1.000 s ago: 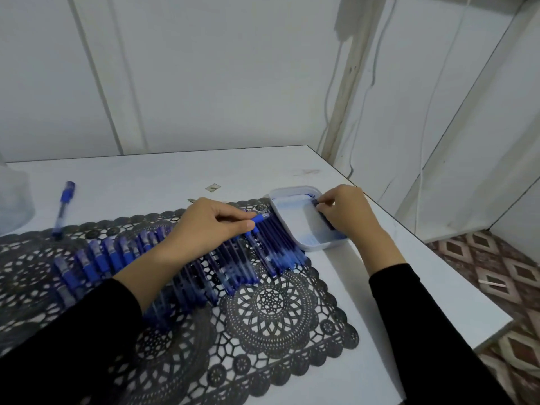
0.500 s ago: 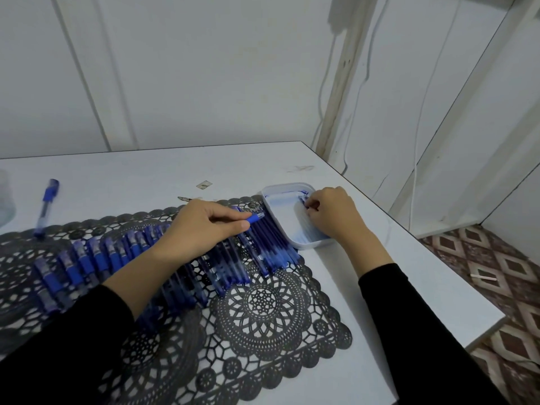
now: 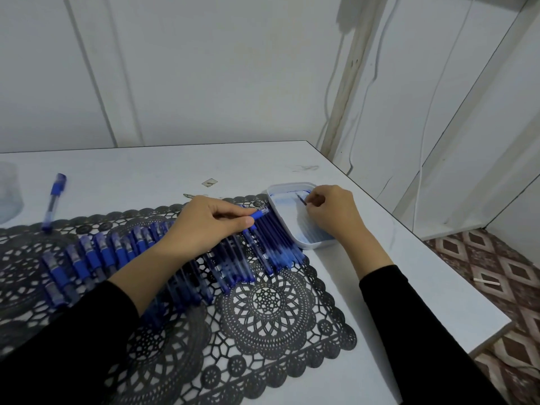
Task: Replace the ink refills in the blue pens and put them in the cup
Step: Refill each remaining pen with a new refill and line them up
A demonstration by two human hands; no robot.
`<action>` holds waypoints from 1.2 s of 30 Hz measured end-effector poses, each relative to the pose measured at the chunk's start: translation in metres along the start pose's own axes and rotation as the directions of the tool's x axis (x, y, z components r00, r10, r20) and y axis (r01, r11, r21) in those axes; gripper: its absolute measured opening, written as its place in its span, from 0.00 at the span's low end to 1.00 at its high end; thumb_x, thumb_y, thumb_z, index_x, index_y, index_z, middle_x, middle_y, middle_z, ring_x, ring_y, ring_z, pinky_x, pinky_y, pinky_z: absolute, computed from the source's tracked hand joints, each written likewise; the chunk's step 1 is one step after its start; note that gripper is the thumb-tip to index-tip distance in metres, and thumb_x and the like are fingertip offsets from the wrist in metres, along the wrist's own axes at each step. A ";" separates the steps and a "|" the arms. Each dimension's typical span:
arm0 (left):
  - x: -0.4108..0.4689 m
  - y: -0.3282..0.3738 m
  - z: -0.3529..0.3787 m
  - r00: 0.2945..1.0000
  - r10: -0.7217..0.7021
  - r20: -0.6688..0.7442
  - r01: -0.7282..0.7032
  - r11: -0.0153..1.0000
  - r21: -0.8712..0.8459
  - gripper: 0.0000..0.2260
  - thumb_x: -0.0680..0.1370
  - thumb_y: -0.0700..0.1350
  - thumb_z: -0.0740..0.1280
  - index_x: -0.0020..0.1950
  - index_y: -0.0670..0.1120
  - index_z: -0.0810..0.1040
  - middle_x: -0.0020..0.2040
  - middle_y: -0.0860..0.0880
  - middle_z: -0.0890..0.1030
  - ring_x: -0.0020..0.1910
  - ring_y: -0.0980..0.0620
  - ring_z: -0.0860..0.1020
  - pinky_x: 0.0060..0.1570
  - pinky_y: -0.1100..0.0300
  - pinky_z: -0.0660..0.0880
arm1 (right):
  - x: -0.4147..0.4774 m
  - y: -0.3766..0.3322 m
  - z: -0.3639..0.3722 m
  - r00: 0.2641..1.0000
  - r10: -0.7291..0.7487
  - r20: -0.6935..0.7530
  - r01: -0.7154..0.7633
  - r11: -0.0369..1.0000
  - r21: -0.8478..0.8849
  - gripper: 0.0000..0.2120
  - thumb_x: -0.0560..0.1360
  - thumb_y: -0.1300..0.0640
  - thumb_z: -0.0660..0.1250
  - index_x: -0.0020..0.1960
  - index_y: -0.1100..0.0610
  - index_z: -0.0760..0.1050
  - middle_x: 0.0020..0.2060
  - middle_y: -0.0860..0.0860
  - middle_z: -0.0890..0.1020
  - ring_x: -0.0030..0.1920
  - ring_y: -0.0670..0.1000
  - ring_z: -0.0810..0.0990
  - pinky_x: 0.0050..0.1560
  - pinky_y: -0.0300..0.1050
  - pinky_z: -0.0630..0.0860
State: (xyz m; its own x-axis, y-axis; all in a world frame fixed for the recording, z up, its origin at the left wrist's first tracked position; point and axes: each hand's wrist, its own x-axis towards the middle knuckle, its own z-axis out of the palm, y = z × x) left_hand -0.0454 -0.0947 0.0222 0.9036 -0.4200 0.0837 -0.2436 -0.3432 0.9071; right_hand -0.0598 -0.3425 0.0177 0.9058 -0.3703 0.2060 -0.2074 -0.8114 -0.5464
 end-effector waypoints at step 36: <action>-0.006 0.004 -0.015 0.994 0.084 -0.068 -0.097 0.973 -0.211 0.10 0.72 0.41 0.75 0.51 0.51 0.85 0.48 0.56 0.86 0.51 0.60 0.83 0.54 0.70 0.76 | -0.022 -0.054 -0.006 0.971 0.171 0.167 -0.168 -0.010 0.986 0.04 0.76 0.64 0.68 0.50 0.60 0.79 0.40 0.50 0.80 0.30 0.43 0.70 0.29 0.34 0.65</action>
State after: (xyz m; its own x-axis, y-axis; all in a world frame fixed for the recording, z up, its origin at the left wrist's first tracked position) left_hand -0.0465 -0.0809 0.0315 0.9017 -0.3897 0.1875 -0.2499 -0.1158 0.9613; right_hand -0.0710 -0.2929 0.0474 0.9057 -0.4229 -0.0290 0.2142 0.5157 -0.8296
